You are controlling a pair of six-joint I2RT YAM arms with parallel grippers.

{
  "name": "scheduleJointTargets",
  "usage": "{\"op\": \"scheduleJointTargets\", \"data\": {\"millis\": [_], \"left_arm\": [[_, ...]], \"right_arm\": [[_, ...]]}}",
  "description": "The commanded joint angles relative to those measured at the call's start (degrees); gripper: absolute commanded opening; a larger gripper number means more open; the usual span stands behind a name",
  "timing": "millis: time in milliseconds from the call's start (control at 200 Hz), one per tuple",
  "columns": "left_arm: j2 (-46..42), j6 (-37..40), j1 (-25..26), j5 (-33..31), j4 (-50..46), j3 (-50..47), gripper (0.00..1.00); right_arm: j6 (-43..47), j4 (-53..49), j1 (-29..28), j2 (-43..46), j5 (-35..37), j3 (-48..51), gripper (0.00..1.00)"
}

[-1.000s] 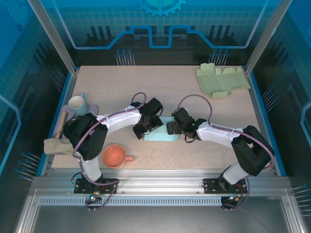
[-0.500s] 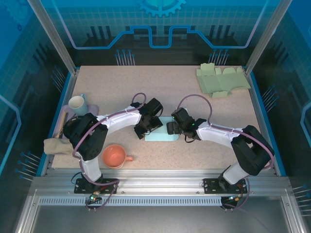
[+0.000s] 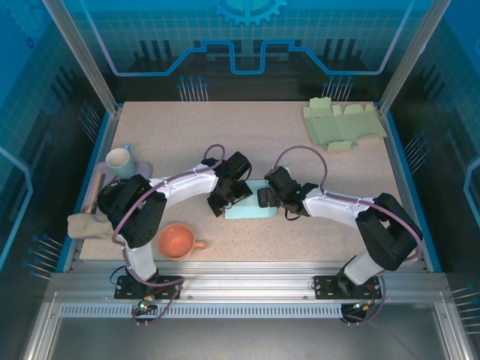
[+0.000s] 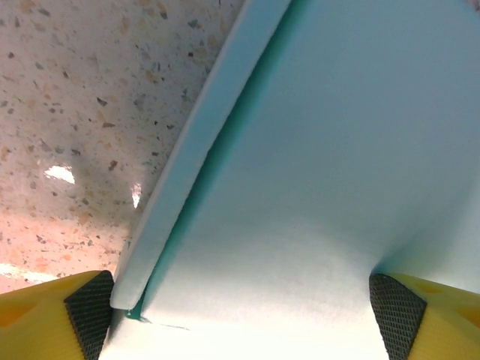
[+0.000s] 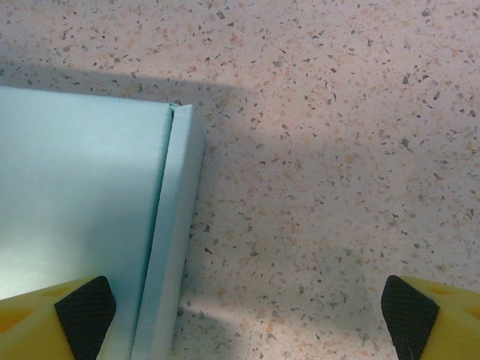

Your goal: Fold the paper box

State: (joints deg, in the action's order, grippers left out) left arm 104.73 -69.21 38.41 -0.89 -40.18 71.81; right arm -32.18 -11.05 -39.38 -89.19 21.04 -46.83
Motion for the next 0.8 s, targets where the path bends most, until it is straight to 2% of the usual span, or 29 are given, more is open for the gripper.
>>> {"op": "scheduleJointTargets", "data": {"millis": [0,295,795], "left_arm": [[-1.1,-2.0,0.8,4.2,0.1,0.0,0.93],[-2.2,-3.0,1.3,4.3,-0.6,0.3,0.94],[1.5,-1.2,0.6,1.1,0.3,-1.9,0.90]], "right_arm": [[-0.6,-1.3,-0.9,-2.3,-1.9,0.5,0.97],[-1.1,-1.2,-0.9,-2.9,-2.1,0.4,0.97],[-1.2,-1.5,-0.8,-2.2,-2.4,0.5,0.96]]}}
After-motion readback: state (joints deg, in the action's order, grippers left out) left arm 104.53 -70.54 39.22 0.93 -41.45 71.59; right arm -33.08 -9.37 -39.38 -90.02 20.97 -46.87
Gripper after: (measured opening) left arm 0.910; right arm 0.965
